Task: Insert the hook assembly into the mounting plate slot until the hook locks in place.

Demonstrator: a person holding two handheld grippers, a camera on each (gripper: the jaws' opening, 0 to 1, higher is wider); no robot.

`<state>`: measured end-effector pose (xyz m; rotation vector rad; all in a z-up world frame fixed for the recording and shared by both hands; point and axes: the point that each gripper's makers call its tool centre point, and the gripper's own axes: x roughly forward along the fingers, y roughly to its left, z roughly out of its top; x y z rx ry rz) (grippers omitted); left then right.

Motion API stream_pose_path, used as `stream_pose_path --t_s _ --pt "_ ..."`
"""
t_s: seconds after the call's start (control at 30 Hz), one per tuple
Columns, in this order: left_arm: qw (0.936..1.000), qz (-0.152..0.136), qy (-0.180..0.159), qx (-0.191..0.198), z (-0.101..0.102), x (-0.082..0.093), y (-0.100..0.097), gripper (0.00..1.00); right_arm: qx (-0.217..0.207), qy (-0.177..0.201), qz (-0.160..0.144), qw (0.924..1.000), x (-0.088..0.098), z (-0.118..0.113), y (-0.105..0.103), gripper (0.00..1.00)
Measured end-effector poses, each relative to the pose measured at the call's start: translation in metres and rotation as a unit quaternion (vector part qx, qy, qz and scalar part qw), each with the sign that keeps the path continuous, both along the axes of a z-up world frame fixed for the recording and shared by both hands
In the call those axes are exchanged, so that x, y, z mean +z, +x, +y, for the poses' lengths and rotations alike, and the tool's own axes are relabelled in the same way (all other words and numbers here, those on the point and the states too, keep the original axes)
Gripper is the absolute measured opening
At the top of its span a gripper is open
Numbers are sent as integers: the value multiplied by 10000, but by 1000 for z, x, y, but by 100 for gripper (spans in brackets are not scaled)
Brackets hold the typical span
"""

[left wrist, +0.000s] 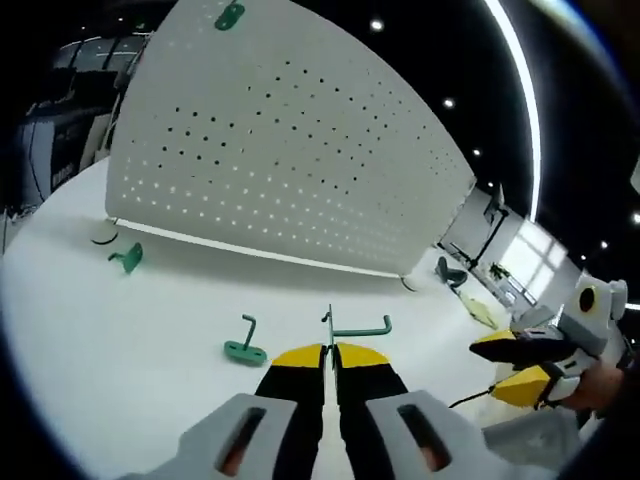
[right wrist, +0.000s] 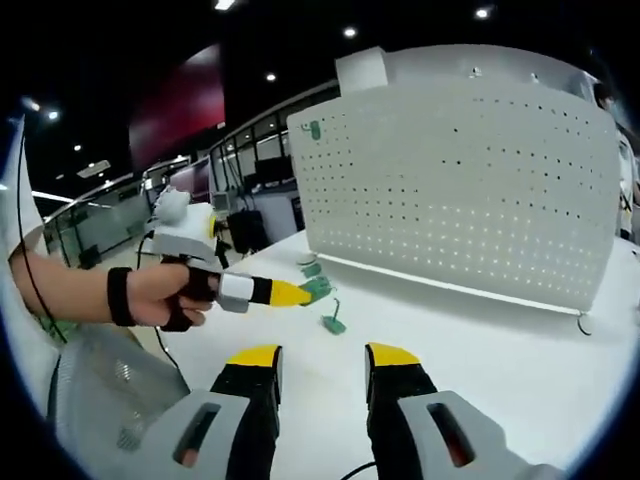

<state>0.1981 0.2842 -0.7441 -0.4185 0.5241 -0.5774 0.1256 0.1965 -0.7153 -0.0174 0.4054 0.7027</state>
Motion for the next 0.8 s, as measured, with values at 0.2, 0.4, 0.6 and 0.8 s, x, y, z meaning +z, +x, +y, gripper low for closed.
stream_pose_path --t_s 0.2,0.4,0.6,0.8 --pt "9996 -144 -246 35 -1 19 -13 3 16 226 -78 9997 7 0 -4 32" --pt "9982 -236 -542 99 -2 33 -26 3 132 385 -129 9991 13 5 -6 29" --pt "9958 -178 -891 148 -6 39 -38 3 350 588 -299 9972 24 14 -7 28" --pt "9939 -141 -1059 262 -9 46 -46 3 504 832 -374 9946 32 18 -8 27"
